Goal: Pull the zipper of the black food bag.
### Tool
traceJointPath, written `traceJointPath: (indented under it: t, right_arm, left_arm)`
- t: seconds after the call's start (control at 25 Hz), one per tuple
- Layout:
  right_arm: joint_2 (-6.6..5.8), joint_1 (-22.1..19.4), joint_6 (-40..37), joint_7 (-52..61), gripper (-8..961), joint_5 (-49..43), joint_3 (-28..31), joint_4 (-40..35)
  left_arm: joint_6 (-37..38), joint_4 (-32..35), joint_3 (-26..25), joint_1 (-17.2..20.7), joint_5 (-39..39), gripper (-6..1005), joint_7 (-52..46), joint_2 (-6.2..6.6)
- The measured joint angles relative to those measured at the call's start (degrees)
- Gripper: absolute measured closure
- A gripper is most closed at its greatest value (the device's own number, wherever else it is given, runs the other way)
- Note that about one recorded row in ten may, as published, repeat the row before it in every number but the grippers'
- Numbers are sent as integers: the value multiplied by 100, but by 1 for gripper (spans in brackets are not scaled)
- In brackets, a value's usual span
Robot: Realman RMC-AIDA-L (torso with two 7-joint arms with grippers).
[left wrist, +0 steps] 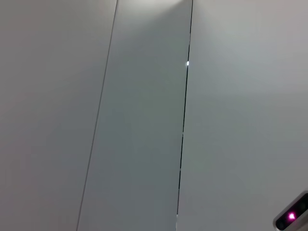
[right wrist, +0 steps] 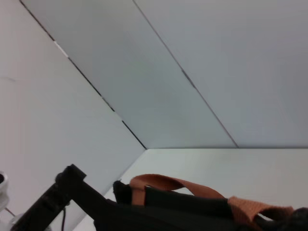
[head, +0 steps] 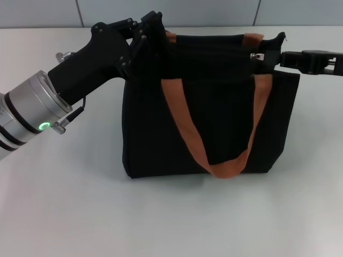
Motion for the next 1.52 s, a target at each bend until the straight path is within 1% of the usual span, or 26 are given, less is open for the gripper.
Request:
traceJointPath:
  t: [0.16, 0.32, 0.44, 0.6, 0.72, 0.76, 0.84, 0.96, 1.04, 1.08, 1.12, 1.24, 1.36, 1.52]
  right_arm:
    - [-55, -4, -145, -618, 814, 476, 172, 393]
    - [-117, -83, -192, -1108, 804, 877, 598, 750]
    - [-165, -188, -515, -1342, 711, 1061, 955, 821]
    - [-243, -358, -1657, -2216, 587, 1293, 1526, 1027]
    - [-347, -486, -2477, -3141, 496, 1246, 1535, 1367]
    - [-375, -527, -2643, -3500, 465, 1162, 1486, 1511]
    - [-392, -586, -2854, -4176, 404, 874, 1370, 1791]
    - [-384, -616, -2950, -5137, 290, 279, 1200, 2089]
    - [-345, -601, -2873, -5651, 207, -199, 1120, 2267]
    - [-302, -569, -2725, -5962, 165, -568, 1096, 2411]
    - [-302, -569, -2725, -5962, 164, -568, 1096, 2411]
    - [-210, -538, -2391, -6212, 162, -968, 1092, 2553]
    - [-138, -535, -2245, -6349, 161, -1125, 1091, 2566]
    - [-127, -507, -2223, -6416, 161, -1155, 1091, 2619]
  left_arm:
    - [-17, 0, 1, 1, -1, 959, -42, 1]
    - [-28, 16, 1, 34, -1, 958, -126, 6]
    - [-35, 63, 4, 68, -1, 958, -238, 19]
    - [-73, 117, 37, 77, 7, 958, -329, 24]
    - [-81, 170, 52, 79, 35, 958, -439, 31]
    - [-83, 182, 54, 80, 40, 958, -471, 32]
    - [-84, 234, 57, 90, 49, 958, -572, 32]
    - [-84, 418, 106, 138, 63, 958, -780, 32]
    - [-84, 547, 155, 183, 72, 958, -926, 39]
    - [-84, 585, 171, 200, 73, 958, -982, 42]
    - [-86, 649, 200, 235, 76, 957, -1069, 50]
    - [-118, 845, 297, 337, 82, 957, -1280, 60]
    - [-212, 1006, 414, 451, 83, 957, -1472, 64]
    - [-419, 1258, 696, 591, 86, 957, -1813, 81]
